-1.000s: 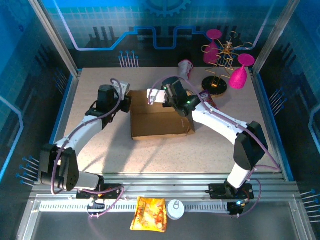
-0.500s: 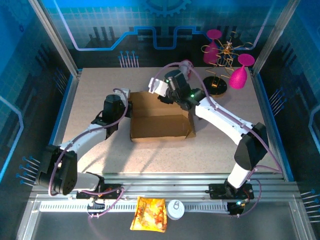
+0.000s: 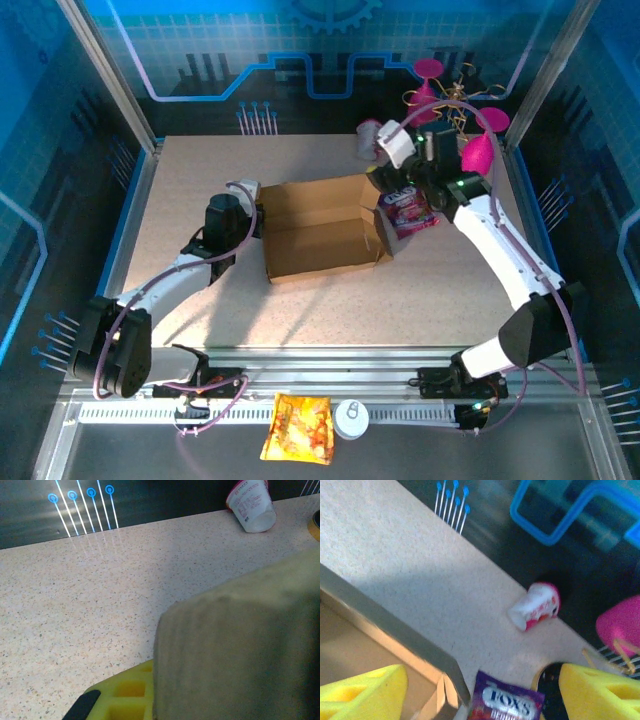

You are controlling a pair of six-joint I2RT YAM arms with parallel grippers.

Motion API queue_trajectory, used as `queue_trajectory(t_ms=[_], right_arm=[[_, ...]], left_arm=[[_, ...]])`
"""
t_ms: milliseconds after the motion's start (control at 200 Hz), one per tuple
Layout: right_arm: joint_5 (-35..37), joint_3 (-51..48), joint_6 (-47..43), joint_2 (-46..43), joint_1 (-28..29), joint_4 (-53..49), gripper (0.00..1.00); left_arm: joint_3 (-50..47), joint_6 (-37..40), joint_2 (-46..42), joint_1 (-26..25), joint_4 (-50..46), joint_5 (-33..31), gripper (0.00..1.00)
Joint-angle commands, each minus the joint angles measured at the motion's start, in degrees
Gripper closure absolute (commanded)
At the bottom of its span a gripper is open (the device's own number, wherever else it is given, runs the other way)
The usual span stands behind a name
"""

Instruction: Fold the paper box

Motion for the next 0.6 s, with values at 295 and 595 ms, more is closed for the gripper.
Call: queue_trajectory(t_ms=[295, 595], right_arm=[[-16.5, -4.6, -4.0, 7.0, -6.9, 3.2, 0.22], [-10.5, -18.4, 17.7, -2.5, -10.4, 15.6, 0.27]], left_arm=[[1.8, 1.2, 0.2, -0.4, 0.7, -1.3, 1.00], [2.1, 0.8, 0.5, -0.4, 0.0, -1.1, 1.00]])
